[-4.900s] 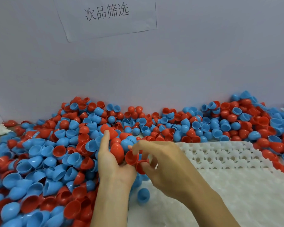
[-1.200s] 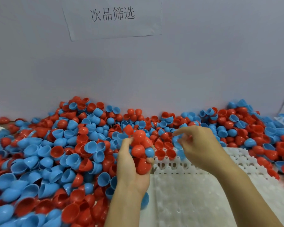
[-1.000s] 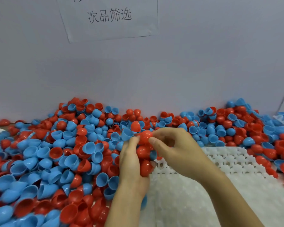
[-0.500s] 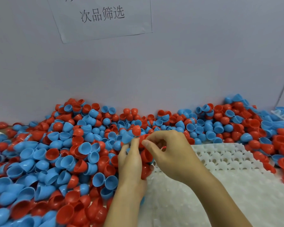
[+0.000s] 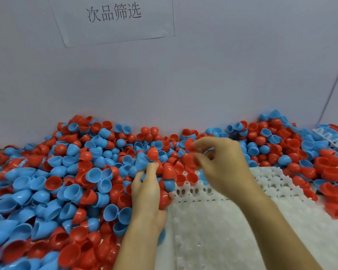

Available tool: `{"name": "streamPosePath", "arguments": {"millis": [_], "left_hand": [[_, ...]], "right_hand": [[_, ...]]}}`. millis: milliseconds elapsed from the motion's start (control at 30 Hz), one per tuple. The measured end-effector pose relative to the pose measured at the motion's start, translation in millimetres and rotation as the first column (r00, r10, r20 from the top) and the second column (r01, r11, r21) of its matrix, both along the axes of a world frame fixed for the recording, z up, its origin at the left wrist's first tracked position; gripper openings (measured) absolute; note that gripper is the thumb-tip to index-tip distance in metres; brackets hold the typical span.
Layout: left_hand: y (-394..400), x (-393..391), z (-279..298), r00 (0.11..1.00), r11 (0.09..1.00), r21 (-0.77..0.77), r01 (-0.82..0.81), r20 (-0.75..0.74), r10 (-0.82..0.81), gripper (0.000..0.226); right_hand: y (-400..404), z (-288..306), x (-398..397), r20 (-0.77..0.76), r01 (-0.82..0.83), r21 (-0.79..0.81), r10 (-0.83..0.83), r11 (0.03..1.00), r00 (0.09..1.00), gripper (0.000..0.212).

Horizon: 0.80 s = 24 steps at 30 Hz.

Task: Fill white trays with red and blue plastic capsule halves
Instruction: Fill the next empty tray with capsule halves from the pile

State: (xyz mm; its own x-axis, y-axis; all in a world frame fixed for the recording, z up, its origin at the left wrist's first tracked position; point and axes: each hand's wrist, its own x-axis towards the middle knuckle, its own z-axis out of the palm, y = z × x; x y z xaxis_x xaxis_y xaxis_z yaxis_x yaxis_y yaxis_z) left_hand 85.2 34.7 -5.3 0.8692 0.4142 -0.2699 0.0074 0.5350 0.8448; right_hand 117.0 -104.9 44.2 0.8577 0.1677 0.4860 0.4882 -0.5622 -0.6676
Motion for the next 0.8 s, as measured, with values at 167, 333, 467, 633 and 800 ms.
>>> {"name": "streamPosePath", "arguments": {"millis": [167, 333, 467, 633, 800], "left_hand": [[2, 1, -1, 1.000, 1.000, -0.005, -0.013, -0.010, 0.013, 0.020], [1, 2, 0, 0.999, 1.000, -0.012, -0.021, -0.038, 0.020, 0.017], [2, 1, 1, 0.999, 1.000, -0.007, -0.017, -0.046, 0.017, 0.015], [2, -1, 3, 0.998, 0.997, -0.029, 0.069, 0.006, -0.069, 0.019], [1, -2, 3, 0.992, 0.990, -0.069, 0.125, 0.023, -0.124, 0.021]], "right_hand": [[-51, 8, 26, -0.119, 0.186, -0.255, -0.222, 0.949, 0.968, 0.012], [-49, -15, 48, -0.271, 0.093, -0.563, -0.290, 0.821, 0.918, 0.016], [-34, -37, 53, -0.247, 0.030, -0.664, -0.257, 0.747, 0.934, 0.020], [-37, -32, 54, -0.257, 0.023, -0.704, -0.284, 0.710, 0.924, 0.026], [-35, -12, 29, -0.205, 0.003, -0.439, -0.103, 0.899, 0.973, 0.028]]}}
